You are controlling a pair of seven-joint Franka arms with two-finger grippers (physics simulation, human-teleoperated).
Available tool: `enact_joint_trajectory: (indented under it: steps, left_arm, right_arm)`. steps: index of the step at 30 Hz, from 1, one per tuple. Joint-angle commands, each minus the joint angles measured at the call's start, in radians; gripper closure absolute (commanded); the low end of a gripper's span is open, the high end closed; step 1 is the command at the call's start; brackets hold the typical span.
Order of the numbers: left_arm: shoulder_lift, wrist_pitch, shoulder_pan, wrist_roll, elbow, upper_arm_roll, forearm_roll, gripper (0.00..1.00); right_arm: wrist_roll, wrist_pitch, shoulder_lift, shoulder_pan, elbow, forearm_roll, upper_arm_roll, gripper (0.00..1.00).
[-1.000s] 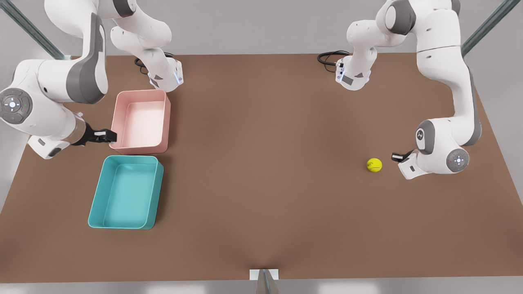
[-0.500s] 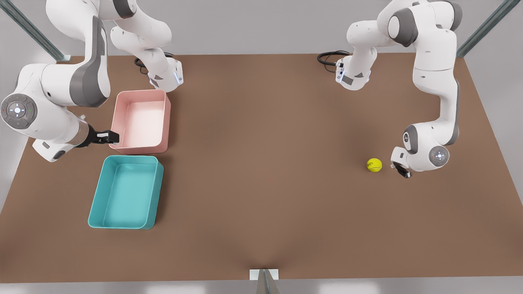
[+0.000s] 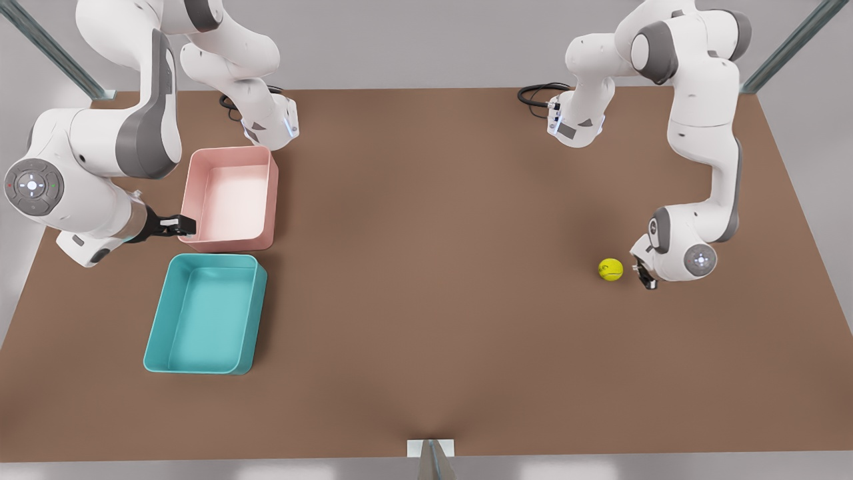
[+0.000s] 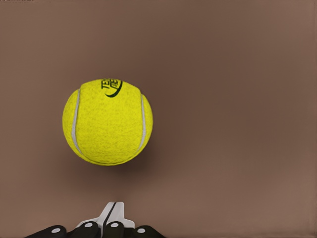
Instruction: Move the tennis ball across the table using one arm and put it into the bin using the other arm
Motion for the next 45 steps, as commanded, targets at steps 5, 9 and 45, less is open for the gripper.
enact_joint_trajectory:
  steps: [5, 9, 45]
  left_arm:
    - [0.007, -0.006, -0.089, -0.156, 0.005, -0.05, -0.052, 0.79]
    - [0.007, -0.006, -0.129, -0.736, 0.046, -0.282, -0.097, 0.79]
    - [-0.223, -0.926, -0.136, -1.609, 0.663, 0.126, -0.142, 0.0]
  right_arm:
    - [-0.011, -0.001, 0.0, 0.002, 0.002, 0.0, 0.0, 0.0]
    - [-0.011, -0.001, 0.003, 0.002, 0.002, 0.0, 0.0, 0.0]
    - [0.212, 0.761, 0.499, 0.215, -0.129, 0.207, -0.01, 0.0]
